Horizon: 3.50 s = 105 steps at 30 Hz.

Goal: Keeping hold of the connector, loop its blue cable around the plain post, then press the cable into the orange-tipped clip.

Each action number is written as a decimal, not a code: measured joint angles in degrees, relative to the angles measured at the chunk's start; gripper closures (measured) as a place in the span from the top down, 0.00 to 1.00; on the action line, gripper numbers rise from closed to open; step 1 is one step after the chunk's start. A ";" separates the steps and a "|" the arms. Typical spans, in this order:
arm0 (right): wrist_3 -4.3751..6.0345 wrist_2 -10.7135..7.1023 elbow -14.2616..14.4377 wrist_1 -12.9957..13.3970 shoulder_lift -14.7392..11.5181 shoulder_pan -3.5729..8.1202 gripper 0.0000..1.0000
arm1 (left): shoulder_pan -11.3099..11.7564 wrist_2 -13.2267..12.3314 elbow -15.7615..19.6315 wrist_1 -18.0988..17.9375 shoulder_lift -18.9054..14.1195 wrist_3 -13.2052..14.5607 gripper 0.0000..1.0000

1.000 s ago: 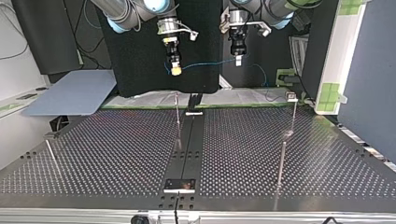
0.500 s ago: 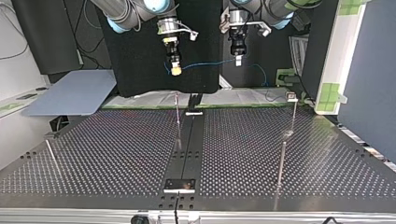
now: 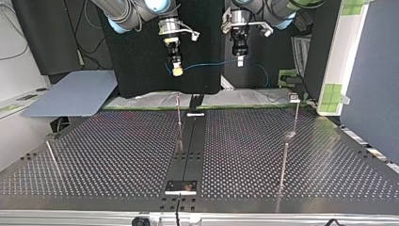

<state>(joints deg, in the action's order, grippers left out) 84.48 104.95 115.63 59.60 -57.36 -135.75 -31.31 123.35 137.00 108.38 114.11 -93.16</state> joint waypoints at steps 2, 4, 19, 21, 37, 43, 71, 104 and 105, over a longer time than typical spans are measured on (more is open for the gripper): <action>0.00 0.00 0.01 0.00 0.00 0.00 0.00 | 0.00 0.00 0.00 0.00 0.00 0.00 0.10; 0.00 0.00 0.01 0.00 0.00 0.00 0.00 | 0.00 0.00 0.00 0.00 0.00 0.00 0.10; 0.00 -0.03 0.00 0.00 -0.01 0.01 0.00 | -0.04 0.00 -0.02 0.00 0.00 0.00 0.10; -0.04 -0.12 0.03 -0.12 0.06 -0.02 0.00 | -0.06 0.00 -0.01 0.00 0.00 0.00 0.10; -0.18 -0.61 0.09 -4.10 3.31 -0.87 0.00 | -0.09 0.00 0.00 0.00 0.00 0.00 0.10; -0.18 -0.61 0.09 -4.12 3.34 -0.88 0.00 | -0.08 -0.01 0.01 -0.01 0.01 0.01 0.10; -0.05 -0.49 -0.03 -4.26 3.48 -0.76 0.00 | 0.50 -1.22 2.63 -1.30 3.02 1.03 0.10; 6.98 -6.29 -13.05 -20.97 -7.80 1.33 0.00 | 3.51 3.52 -8.26 12.49 -13.58 -9.38 0.12; 7.03 -6.36 -13.54 -21.46 -8.30 1.46 0.00 | 3.62 3.73 -8.68 12.97 -14.09 -9.59 0.12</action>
<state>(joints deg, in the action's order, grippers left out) 91.51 98.59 102.08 38.14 -65.66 -134.29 -27.69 127.08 128.32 121.35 100.01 -102.75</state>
